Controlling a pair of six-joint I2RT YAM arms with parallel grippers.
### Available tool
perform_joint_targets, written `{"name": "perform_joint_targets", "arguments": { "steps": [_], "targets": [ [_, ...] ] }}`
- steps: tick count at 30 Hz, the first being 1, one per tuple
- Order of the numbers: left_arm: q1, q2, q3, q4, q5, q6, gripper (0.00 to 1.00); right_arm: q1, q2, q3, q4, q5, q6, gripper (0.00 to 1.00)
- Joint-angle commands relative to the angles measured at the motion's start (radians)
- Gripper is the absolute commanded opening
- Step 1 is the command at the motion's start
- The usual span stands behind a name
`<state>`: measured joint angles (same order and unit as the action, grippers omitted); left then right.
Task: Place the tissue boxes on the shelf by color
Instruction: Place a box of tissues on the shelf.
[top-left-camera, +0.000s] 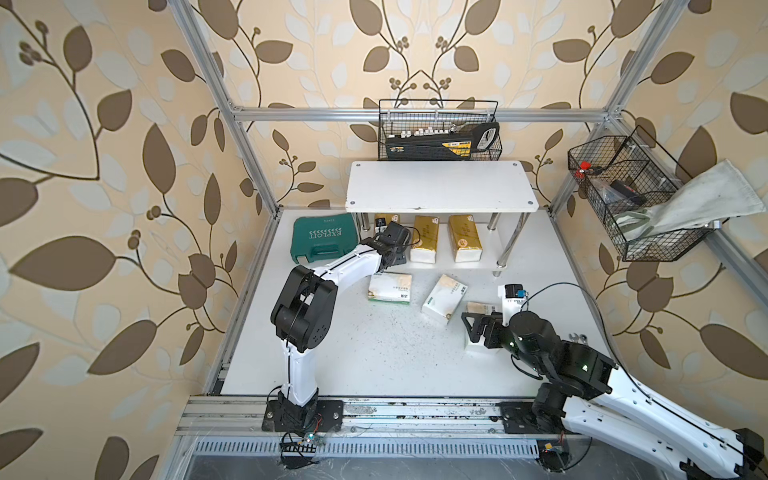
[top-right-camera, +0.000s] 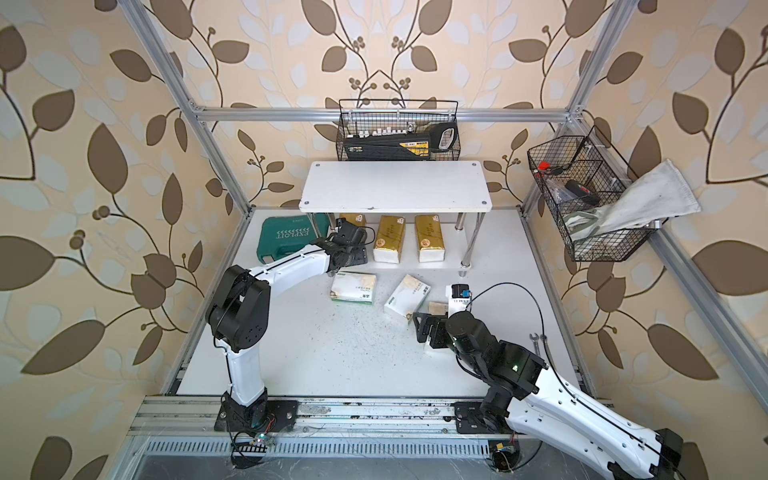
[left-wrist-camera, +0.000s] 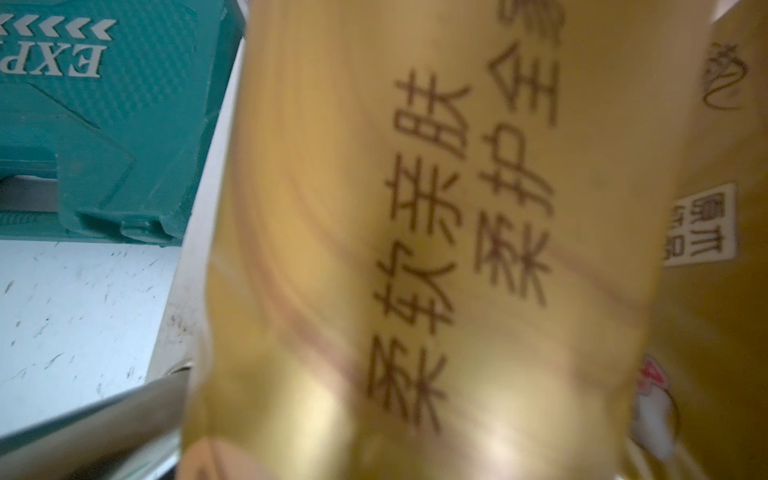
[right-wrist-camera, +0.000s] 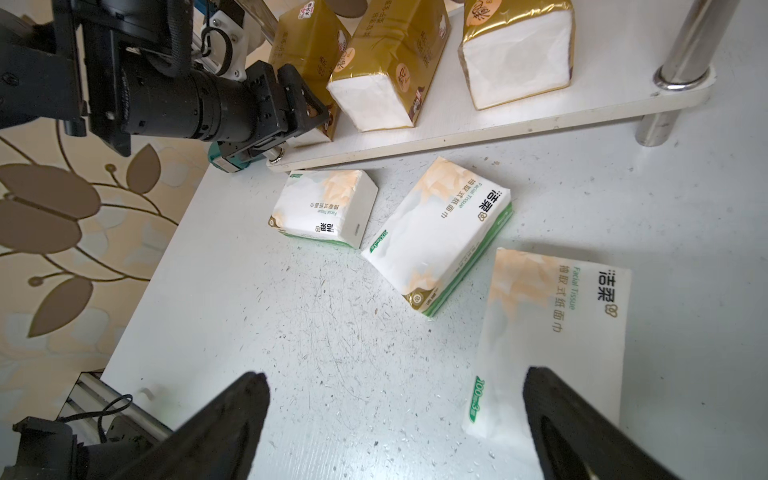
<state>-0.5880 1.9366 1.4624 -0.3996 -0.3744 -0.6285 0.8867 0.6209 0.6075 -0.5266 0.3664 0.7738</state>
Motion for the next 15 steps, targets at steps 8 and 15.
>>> {"name": "perform_joint_targets", "arguments": {
  "steps": [8,15],
  "targets": [
    [0.013,0.009,0.064,-0.020,0.011,-0.008,0.99,-0.003,-0.015,0.004,-0.026,0.022,0.001,0.99],
    [0.012,-0.035,0.047,-0.032,0.017,-0.011,0.99,-0.004,-0.019,-0.003,-0.024,0.024,0.005,0.99]
  ]
}}
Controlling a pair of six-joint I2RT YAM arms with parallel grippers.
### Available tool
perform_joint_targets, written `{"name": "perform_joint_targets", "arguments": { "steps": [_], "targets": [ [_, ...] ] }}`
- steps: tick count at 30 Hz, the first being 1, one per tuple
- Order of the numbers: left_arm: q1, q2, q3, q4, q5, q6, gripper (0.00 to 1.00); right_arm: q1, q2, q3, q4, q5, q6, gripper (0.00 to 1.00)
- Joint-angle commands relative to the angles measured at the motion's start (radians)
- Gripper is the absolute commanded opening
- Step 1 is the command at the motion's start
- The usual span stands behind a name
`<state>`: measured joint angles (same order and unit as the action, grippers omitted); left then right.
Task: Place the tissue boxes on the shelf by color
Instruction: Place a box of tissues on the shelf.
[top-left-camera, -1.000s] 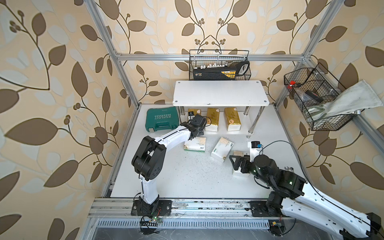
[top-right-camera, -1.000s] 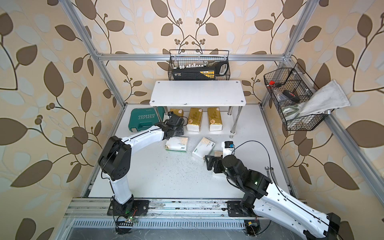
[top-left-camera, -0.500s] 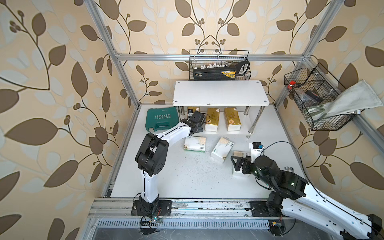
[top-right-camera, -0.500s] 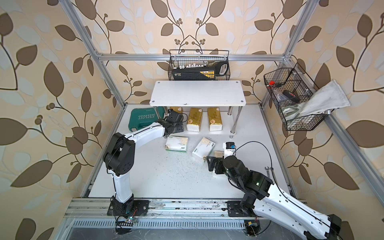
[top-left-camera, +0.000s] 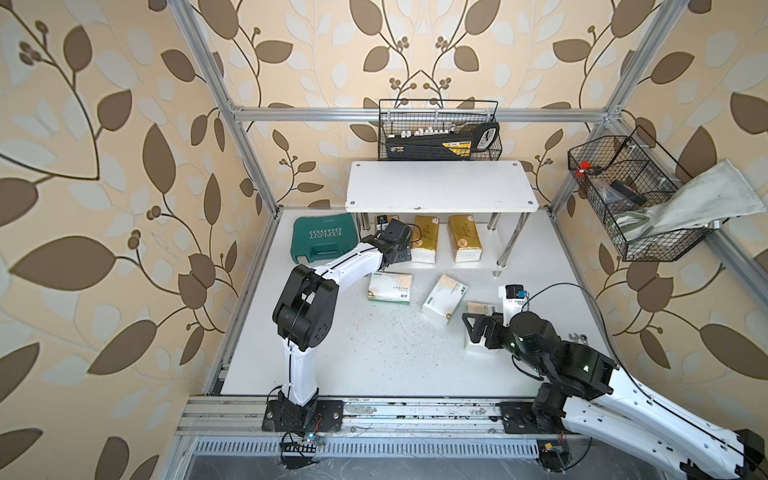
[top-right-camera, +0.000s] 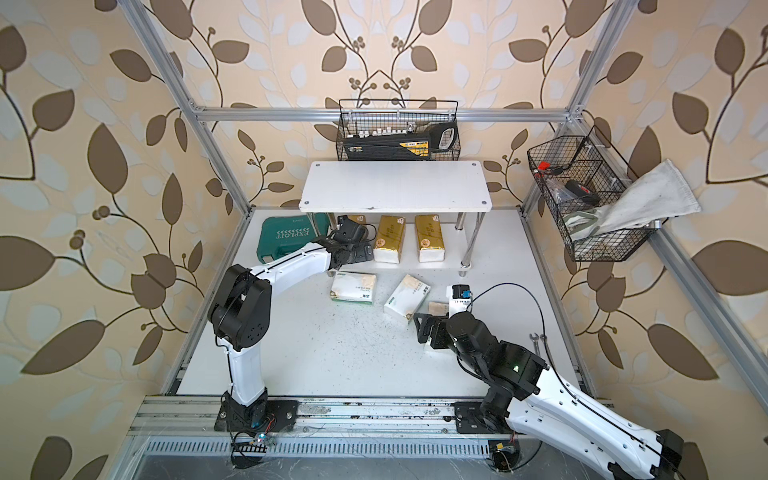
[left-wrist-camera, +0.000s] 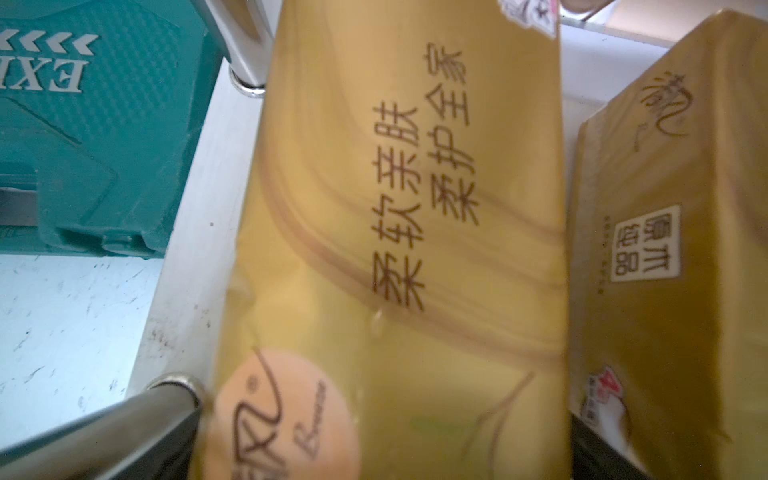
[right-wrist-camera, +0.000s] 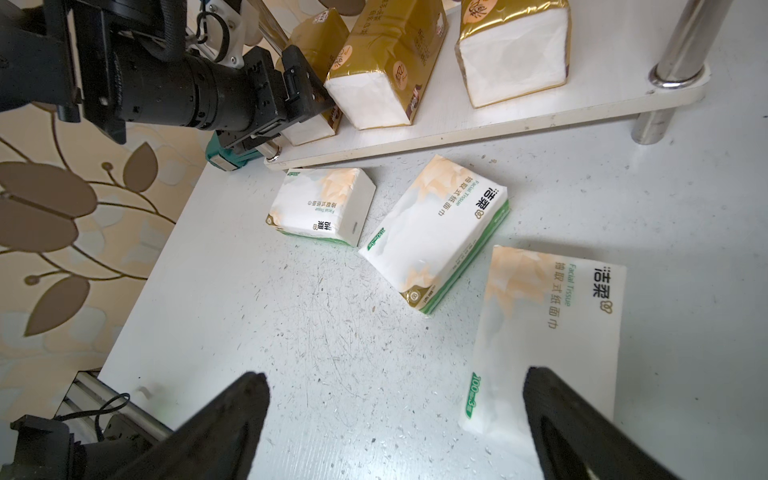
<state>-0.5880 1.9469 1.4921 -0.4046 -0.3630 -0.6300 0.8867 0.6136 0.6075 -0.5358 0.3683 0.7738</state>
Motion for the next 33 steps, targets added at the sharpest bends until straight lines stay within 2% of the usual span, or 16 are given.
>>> {"name": "perform_joint_targets", "arguments": {
  "steps": [1,13,33],
  "targets": [
    [0.012,-0.053,0.011,-0.027,0.009,-0.009,0.99,-0.004,-0.009,-0.005,-0.013,0.022,0.007,0.99],
    [0.009,-0.098,-0.025,-0.016,0.046,0.009,0.99,-0.003,0.005,-0.011,0.002,0.016,0.012,0.99],
    [-0.038,-0.051,0.040,-0.022,0.050,0.000,0.99,-0.004,-0.002,-0.018,-0.003,0.018,0.012,0.99]
  ]
}}
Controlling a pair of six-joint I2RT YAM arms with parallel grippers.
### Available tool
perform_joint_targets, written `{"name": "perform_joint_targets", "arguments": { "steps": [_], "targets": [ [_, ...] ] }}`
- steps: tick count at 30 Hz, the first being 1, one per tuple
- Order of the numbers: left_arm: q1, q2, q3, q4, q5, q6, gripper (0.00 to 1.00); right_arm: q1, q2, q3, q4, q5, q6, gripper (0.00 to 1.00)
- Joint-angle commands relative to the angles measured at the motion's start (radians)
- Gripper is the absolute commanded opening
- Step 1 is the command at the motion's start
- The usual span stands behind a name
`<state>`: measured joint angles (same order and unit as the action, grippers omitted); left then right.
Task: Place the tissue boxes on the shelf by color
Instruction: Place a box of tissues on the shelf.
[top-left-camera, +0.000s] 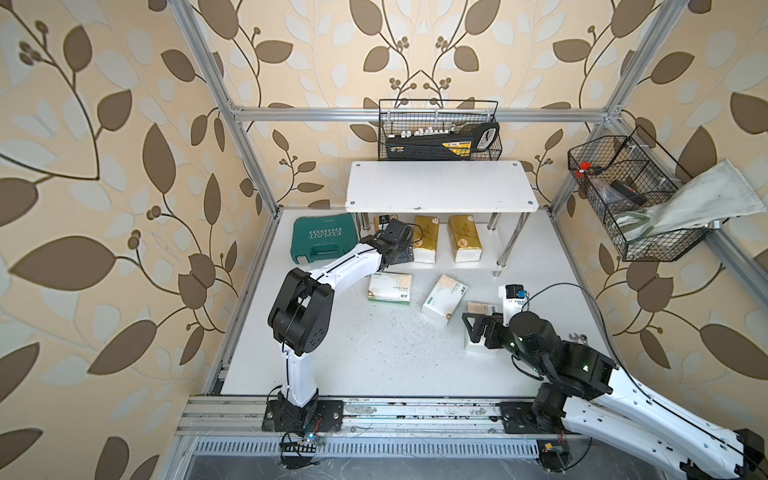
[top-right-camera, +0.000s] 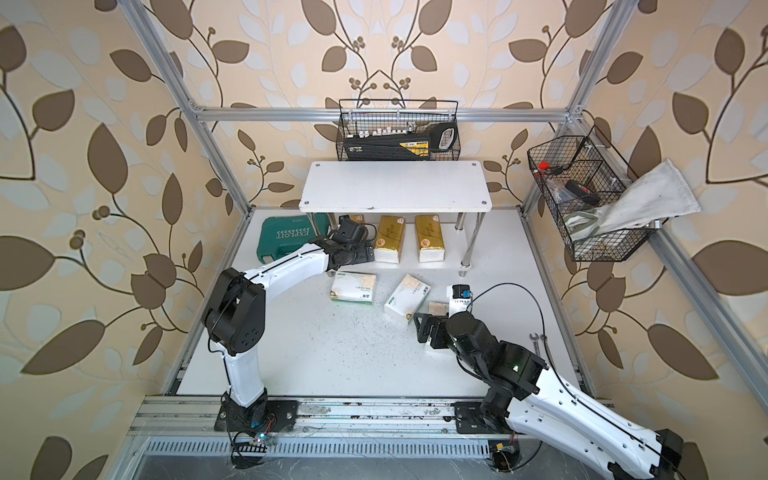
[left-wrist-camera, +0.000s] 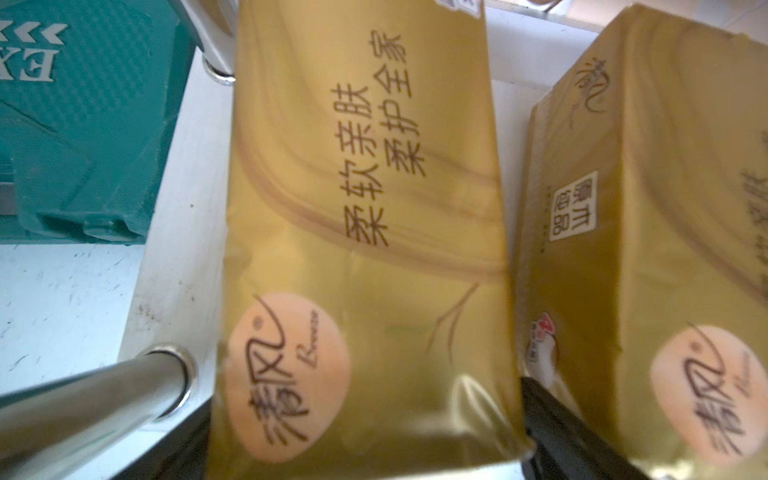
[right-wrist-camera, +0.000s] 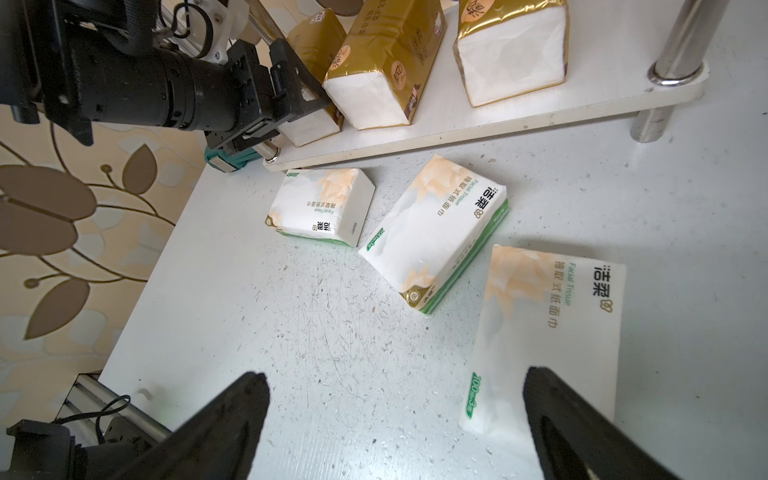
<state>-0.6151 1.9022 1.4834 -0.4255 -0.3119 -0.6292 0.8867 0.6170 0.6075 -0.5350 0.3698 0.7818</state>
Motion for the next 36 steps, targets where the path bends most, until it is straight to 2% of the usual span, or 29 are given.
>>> {"name": "perform_joint_targets", "arguments": {
  "steps": [1,15,22,28,36],
  "targets": [
    [-0.013,-0.007,0.050,-0.003,-0.004,0.000,0.99,-0.004,-0.005,-0.018,-0.003,0.016,0.004,0.99],
    [-0.013,-0.020,0.029,-0.087,-0.131,-0.012,0.99,-0.004,0.002,-0.014,0.006,0.013,0.002,0.99],
    [-0.010,-0.028,0.022,-0.091,-0.157,0.000,0.99,-0.005,0.002,-0.014,0.006,0.015,0.000,0.99],
    [-0.009,-0.033,0.018,-0.085,-0.142,0.003,0.99,-0.003,0.000,-0.017,0.006,0.015,0.000,0.99],
    [-0.018,-0.115,-0.017,-0.077,-0.036,0.013,0.99,-0.003,-0.005,-0.029,0.008,0.015,0.007,0.99]
  ]
}}
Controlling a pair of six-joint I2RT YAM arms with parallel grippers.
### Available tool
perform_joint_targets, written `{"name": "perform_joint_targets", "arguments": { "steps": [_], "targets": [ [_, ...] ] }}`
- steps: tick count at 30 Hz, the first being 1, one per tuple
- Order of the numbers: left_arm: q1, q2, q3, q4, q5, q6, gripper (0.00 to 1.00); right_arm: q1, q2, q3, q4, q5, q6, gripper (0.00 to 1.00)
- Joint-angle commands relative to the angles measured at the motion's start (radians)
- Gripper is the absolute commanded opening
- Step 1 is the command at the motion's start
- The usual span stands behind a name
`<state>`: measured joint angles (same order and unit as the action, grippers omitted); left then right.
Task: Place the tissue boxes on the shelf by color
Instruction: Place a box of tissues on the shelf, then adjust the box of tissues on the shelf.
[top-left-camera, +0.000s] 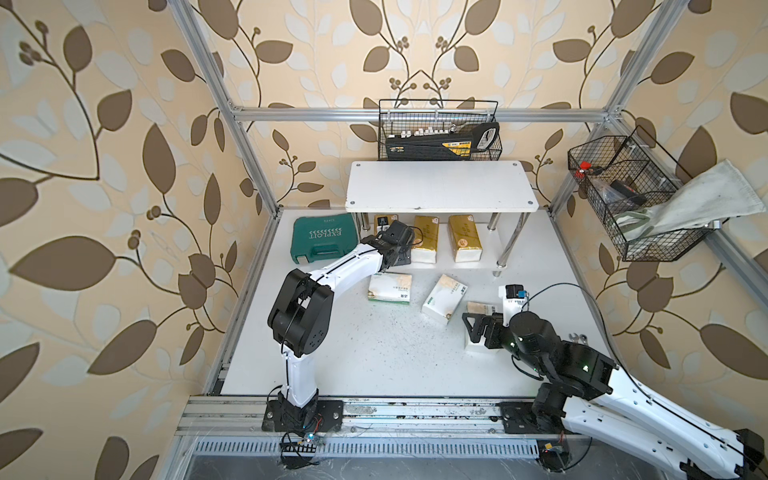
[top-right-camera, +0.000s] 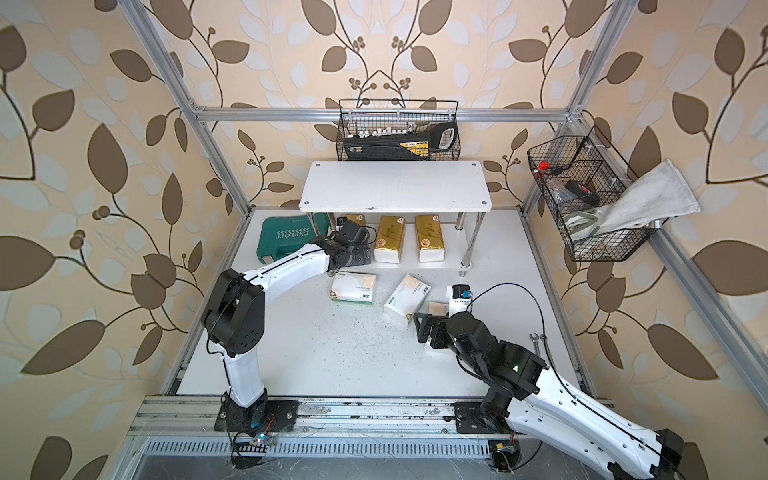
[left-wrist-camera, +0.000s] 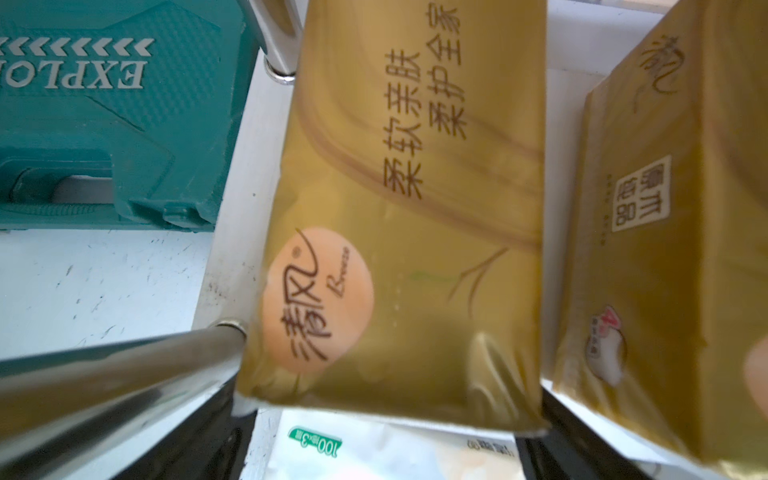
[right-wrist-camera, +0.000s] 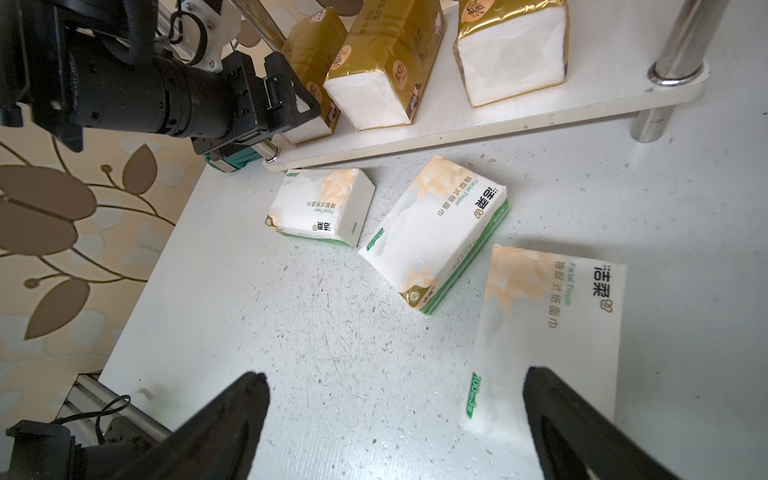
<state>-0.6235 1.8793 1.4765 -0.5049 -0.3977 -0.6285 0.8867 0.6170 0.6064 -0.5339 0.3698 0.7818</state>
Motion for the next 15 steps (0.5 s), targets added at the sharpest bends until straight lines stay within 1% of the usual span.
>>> {"name": "perform_joint_targets", "arguments": {
  "steps": [1,9,15],
  "targets": [
    [-0.010,-0.103,-0.014,0.001,0.063,0.017,0.99,-0.003,-0.004,-0.029,0.010,0.015,0.007,0.99],
    [-0.019,-0.202,-0.076,-0.017,0.124,0.033,0.99,-0.004,0.000,-0.033,0.014,0.014,0.008,0.99],
    [-0.046,-0.218,-0.099,0.031,0.202,0.068,0.99,-0.005,-0.041,-0.006,-0.037,0.056,-0.004,0.99]
  ]
}}
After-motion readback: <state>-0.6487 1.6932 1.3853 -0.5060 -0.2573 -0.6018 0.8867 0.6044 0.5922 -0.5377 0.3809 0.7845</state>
